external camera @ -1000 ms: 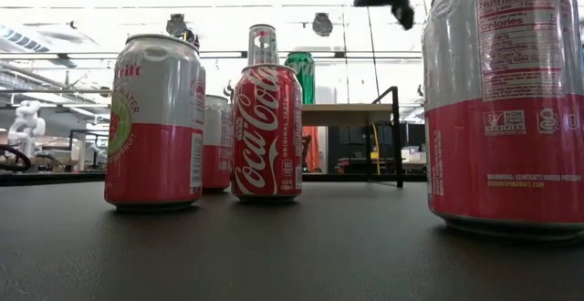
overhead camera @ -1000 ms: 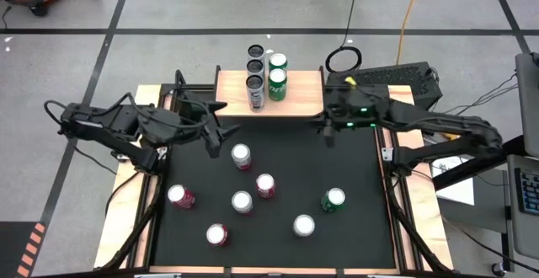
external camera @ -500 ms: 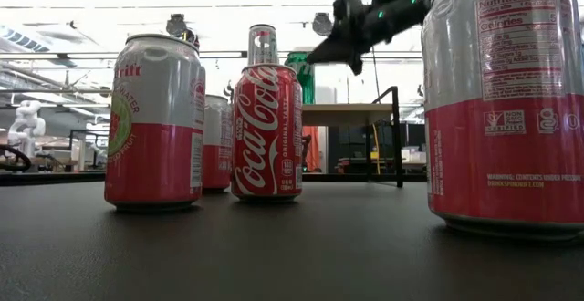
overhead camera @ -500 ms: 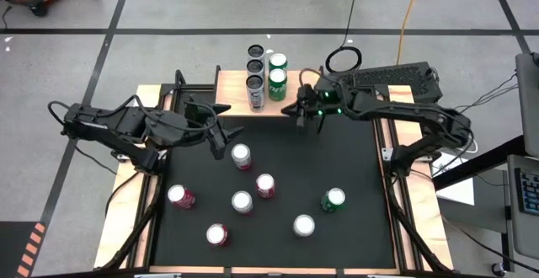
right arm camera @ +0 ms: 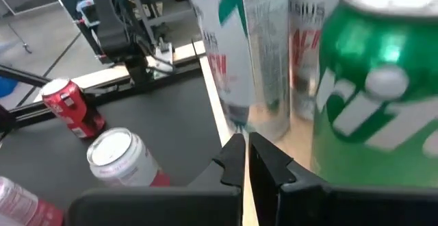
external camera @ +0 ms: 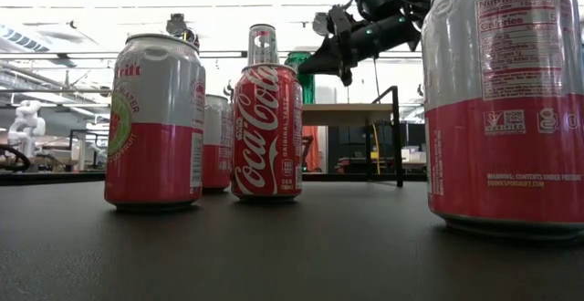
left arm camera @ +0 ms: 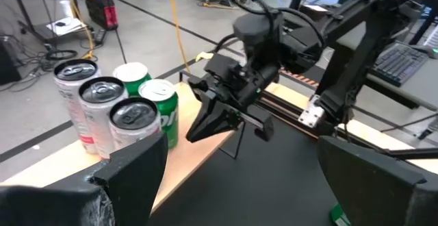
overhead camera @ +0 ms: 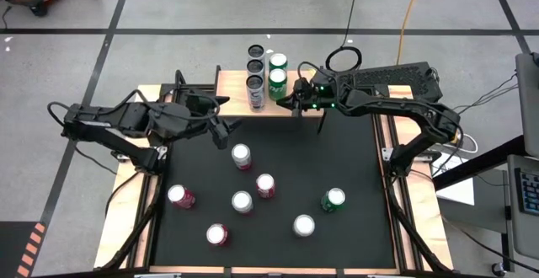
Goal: Place canned beverage on shelf
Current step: Put the top green soda can aligned with the other green soda can on the shelf
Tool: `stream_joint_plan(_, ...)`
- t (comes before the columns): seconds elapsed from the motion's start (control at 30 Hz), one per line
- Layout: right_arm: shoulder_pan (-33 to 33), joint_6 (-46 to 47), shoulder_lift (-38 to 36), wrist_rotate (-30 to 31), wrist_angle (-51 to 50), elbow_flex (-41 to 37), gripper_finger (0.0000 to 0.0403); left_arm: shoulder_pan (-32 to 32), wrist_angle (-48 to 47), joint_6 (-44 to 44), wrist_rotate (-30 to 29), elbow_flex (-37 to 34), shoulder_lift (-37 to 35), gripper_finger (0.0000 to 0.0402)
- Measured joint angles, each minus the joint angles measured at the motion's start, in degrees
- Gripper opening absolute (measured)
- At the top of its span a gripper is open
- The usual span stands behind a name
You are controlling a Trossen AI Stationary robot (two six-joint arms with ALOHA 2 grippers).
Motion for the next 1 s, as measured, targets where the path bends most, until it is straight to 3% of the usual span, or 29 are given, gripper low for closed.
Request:
stream_joint_plan(0.57, -1.81, -1.17, -0.08, 1.43, 0.09, 0.04, 0.0, 1.19, -1.22, 0.45, 0.0, 0.0, -0.02, 0.0377)
stream_joint_plan(1.0, 0.41, -0.07, 2.94, 3.03, 3.96, 0.04, 0.0, 1.19, -1.38, 0.54, 1.46, 0.0, -0.02, 0.0377)
